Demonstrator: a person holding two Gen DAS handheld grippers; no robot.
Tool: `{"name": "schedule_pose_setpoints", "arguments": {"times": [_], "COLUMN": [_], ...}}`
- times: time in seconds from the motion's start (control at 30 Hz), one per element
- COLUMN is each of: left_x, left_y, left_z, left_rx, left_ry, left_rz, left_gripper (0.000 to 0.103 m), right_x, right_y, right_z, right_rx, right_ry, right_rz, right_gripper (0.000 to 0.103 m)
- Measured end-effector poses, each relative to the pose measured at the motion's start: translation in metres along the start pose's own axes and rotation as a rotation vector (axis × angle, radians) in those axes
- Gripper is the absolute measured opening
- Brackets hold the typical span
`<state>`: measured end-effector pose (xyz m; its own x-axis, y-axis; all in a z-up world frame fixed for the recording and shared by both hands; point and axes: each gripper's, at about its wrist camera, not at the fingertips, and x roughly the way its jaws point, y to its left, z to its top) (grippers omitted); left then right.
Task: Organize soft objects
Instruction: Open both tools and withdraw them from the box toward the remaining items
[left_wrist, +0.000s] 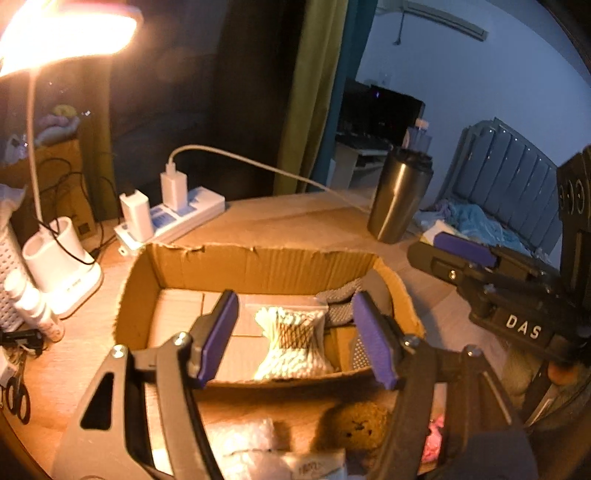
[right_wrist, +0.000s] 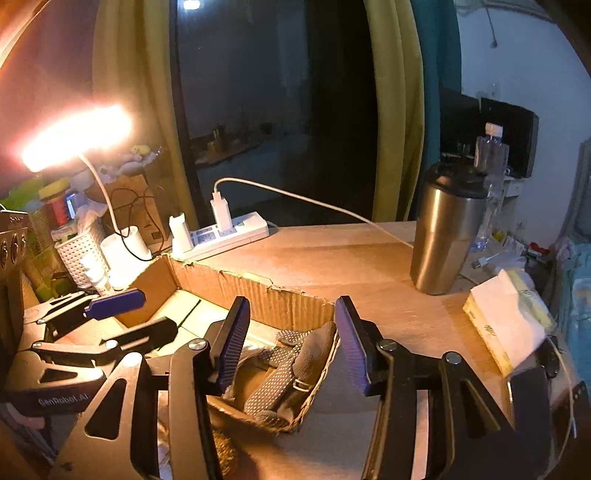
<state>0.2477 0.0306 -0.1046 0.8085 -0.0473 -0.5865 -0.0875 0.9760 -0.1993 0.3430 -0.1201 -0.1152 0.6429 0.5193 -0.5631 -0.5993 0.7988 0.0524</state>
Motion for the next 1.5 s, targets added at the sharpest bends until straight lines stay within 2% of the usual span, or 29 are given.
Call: {"name": "schedule_pose_setpoints", "arguments": {"times": [0.47,0.53,0.7,1.23,1.5], "left_x": [-0.067,-0.078,-0.099,-0.139,-0.136], "left_y": [-0.006,-0.007,-0.007,-0.012,-0.02], "left_z": [-0.01,-0.011,-0.017,-0.047,-0.065], "left_rx": [0.015,0.026,0.027,0.027,0.032], "left_ry": [-0.12,-0.141,-0.176,-0.223,-0.187], "left_rz": [-0.001,-0.005,-0.013,-0.013,-0.023], "left_gripper": [0.067,0.073,0.075,0.076,0.076], "right_x": [-0.066,-0.076,-0.095,-0.137,-0.145], "right_y": [0.022,0.026,0.034,0.064,0.065], "right_z": [-0.004,-0.005,-0.008,-0.037,-0.061], "right_rx": [-0.026,-0.03,-0.043,-0.057,-0.054], "right_ry": [-0.078,-0.091,-0.115,-0.138,-0.112], "right_rz": [-0.05,-0.055,-0.067,-0.078,-0.091], "right_gripper": [0.052,0.052,0.06,0.065,0.066]}}
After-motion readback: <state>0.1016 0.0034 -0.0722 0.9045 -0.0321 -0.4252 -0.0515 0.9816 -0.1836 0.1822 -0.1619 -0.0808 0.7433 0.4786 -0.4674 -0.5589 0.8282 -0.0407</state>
